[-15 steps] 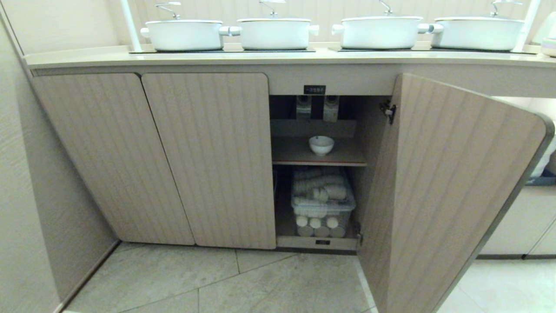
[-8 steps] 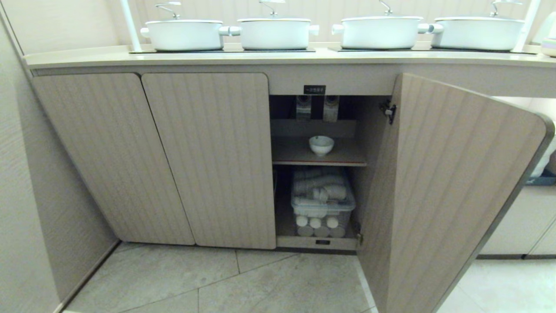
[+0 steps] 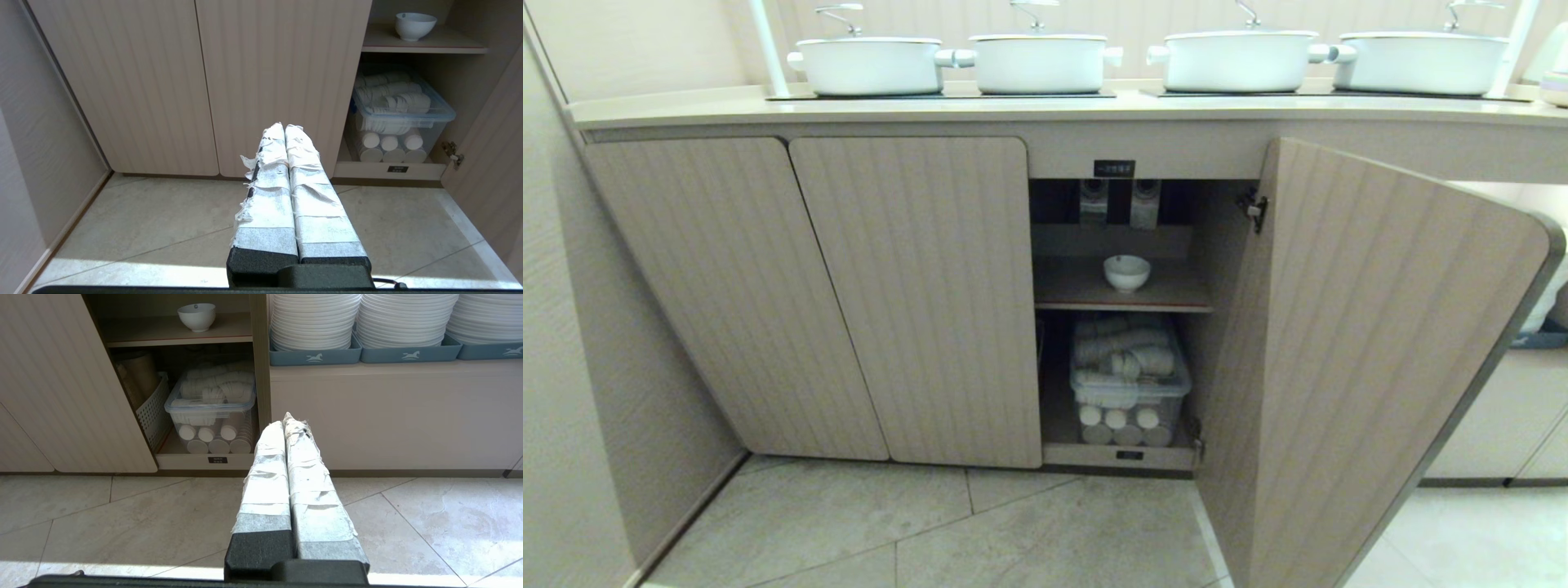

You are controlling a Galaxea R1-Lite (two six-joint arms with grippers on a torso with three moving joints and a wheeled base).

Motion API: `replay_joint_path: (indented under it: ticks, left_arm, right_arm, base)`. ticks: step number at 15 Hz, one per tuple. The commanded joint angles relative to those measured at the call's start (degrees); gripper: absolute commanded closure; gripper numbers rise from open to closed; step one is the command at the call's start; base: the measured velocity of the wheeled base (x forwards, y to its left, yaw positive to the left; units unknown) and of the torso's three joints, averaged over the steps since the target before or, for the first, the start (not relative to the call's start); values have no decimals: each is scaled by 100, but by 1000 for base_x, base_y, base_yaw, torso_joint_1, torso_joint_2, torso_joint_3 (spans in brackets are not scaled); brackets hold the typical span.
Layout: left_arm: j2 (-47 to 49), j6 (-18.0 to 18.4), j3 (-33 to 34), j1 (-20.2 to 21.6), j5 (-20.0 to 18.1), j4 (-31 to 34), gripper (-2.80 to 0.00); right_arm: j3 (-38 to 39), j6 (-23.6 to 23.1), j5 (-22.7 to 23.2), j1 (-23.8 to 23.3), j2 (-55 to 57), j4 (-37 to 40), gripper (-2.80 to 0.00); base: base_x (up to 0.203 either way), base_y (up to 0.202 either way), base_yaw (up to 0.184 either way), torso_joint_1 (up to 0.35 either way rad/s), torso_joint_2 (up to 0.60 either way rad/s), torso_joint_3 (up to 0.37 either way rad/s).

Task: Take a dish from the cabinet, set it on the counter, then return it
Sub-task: Take the bowl from the cabinet

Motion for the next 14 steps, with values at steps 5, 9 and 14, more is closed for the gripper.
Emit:
replay_joint_path:
  ticks: [5, 9, 14]
  left_arm:
    - [-2, -2, 0, 2, -2, -3, 0]
    - [-2, -2, 0, 2, 6, -3, 0]
    - [-2, -20, -9, 2, 6, -3, 0]
  right_arm:
    - [0, 4, -2, 2, 7, -4, 0]
    - [0, 4, -2, 2, 7, -4, 0]
    - [0, 4, -2, 2, 7, -4, 0]
  base:
    - [0, 0, 0, 0, 0, 0]
    - [0, 0, 0, 0, 0, 0]
    - [0, 0, 0, 0, 0, 0]
